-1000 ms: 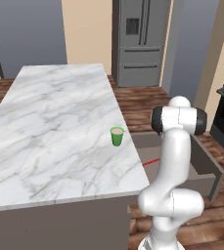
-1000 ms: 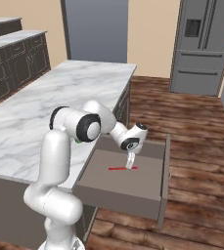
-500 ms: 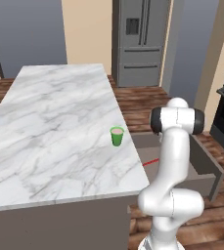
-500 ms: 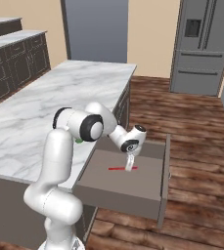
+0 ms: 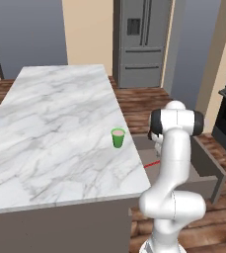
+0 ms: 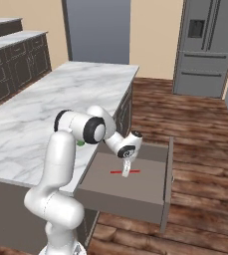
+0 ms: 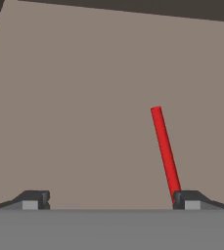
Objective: Pick up the straw from the left drawer and put it inside the smoothie cup.
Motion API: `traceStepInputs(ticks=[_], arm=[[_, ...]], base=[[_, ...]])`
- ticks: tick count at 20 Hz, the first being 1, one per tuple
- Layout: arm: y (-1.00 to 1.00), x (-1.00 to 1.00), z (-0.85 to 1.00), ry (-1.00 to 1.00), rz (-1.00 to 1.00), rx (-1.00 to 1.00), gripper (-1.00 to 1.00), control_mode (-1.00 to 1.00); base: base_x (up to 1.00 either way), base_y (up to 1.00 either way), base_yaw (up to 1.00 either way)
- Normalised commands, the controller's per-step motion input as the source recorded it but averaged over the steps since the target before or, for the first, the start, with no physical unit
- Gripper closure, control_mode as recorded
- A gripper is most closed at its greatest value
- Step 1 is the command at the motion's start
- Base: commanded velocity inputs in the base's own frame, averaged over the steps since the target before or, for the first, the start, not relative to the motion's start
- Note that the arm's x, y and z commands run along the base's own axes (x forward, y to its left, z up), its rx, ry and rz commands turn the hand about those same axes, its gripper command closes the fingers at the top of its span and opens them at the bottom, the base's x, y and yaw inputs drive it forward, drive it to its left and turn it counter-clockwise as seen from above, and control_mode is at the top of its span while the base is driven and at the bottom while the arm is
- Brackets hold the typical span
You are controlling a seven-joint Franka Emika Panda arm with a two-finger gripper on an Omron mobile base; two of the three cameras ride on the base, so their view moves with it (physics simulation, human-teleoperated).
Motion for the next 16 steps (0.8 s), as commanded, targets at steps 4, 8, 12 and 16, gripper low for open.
traceStepInputs(ticks=[4,8,12,16], arm=[[0.20,0.00,-0.29,0.01,0.01,0.00,-1.00,-1.00],[0.17,0.00,-0.15,0.01,0.00,0.00,-1.00,-1.00],[0.12,0.01,-0.09,0.02,0.00,0.00,-1.00,-1.00],[0.14,0.09,-0.08,0.04,0.00,0.00,-1.00,-1.00]], base=[[0.00,0.00,0.00],[0.00,0.00,0.00],[0.00,0.00,0.00],[0.00,0.00,0.00]])
